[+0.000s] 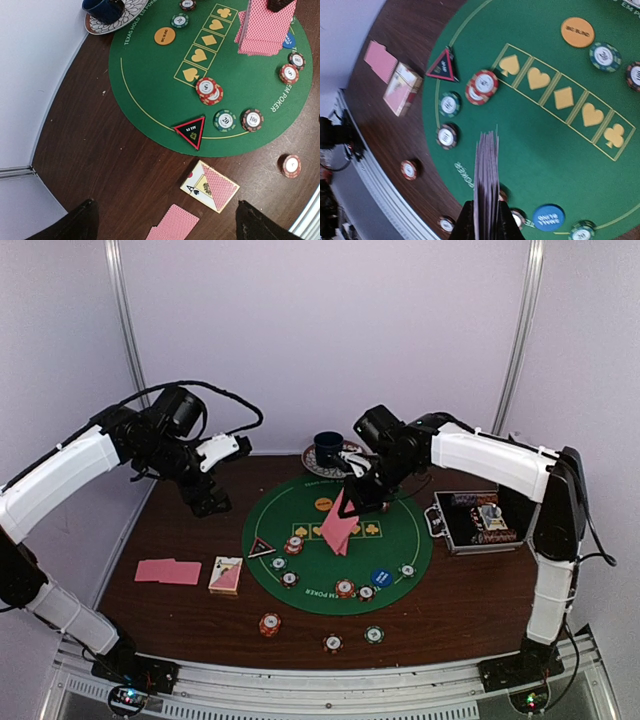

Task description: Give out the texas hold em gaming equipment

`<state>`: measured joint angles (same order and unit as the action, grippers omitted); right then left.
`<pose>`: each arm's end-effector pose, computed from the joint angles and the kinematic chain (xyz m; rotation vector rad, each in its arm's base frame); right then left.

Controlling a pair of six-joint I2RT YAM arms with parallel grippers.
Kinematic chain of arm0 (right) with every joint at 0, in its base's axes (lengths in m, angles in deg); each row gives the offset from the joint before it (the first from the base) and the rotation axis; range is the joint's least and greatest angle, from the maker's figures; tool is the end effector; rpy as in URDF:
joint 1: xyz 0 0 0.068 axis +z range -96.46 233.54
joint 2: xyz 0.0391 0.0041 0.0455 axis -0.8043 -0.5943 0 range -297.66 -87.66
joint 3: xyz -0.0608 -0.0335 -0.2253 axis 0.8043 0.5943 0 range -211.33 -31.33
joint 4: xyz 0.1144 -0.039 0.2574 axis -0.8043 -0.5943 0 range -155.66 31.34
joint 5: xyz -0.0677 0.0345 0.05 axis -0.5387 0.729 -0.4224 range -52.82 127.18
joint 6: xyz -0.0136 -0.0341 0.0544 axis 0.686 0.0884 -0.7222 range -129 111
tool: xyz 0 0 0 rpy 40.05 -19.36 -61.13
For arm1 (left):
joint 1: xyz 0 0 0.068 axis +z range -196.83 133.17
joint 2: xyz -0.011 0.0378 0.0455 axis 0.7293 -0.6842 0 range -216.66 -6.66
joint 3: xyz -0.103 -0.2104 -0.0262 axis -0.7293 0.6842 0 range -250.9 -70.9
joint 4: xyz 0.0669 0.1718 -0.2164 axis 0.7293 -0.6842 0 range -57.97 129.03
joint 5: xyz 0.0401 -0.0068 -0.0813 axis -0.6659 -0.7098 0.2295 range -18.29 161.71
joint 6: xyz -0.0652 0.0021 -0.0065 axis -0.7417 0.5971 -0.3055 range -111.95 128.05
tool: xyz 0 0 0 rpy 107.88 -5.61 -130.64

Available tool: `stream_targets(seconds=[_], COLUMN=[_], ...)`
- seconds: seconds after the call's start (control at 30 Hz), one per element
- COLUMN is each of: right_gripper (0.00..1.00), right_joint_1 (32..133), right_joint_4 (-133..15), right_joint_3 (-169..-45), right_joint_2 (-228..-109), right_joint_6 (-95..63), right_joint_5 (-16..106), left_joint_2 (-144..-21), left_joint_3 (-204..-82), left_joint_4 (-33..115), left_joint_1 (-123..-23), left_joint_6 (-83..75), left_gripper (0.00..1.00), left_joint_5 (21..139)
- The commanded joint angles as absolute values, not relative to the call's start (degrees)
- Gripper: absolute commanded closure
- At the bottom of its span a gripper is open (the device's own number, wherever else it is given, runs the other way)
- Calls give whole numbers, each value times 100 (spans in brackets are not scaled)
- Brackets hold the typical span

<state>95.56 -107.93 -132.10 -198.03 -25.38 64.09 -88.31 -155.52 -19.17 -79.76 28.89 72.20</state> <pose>0.3083 0.3092 0.2364 -0.7861 2.6314 0.9447 0.2722 -0.1770 0.3073 1.1504 2.2616 -0.0946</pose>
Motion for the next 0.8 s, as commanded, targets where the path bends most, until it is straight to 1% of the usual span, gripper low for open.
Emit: stream_targets(seconds=[0.0,0.13,0.33,0.5,0.67,0.7,0.77], right_gripper=[100,100,100,100,100,100,92], right_joint_1=[9739,9989,10237,10317,10372,10384,10405], right_joint_4=[-12726,-12961,-12663,-12405,-12079,-12027,-11957], right_joint_3=[-13916,-14211,-14232,-14169,-13813,-13736,-13601], right_joint_2=[-20203,-20526,-20796,-20825,-20613,-20586,-20549], right_joint_6=[-1569,-1418,-1430,-1429,-1375,-1369,-1381], right_joint_5=[5043,4689,4491,4297,4196,4152,4136], left_joint_2=[-8780,-8749,-8727,-8710,-8709,-8713,-8712], left_joint_3=[-15408,-15366,-15334,-15308,-15333,-15332,-15338], left_joint_4=[-1649,-1645,-1644,-1644,-1646,-1649,-1654], left_joint_1=[-7931,-7934,-7926,-7926,-7926,-7926,-7926], left_joint_6=[2860,2875,2900,2922,2955,2965,2980], left_gripper=[2,2,2,2,3,2,2], left_joint_5=[7448,7458,7471,7471,7462,7462,7460])
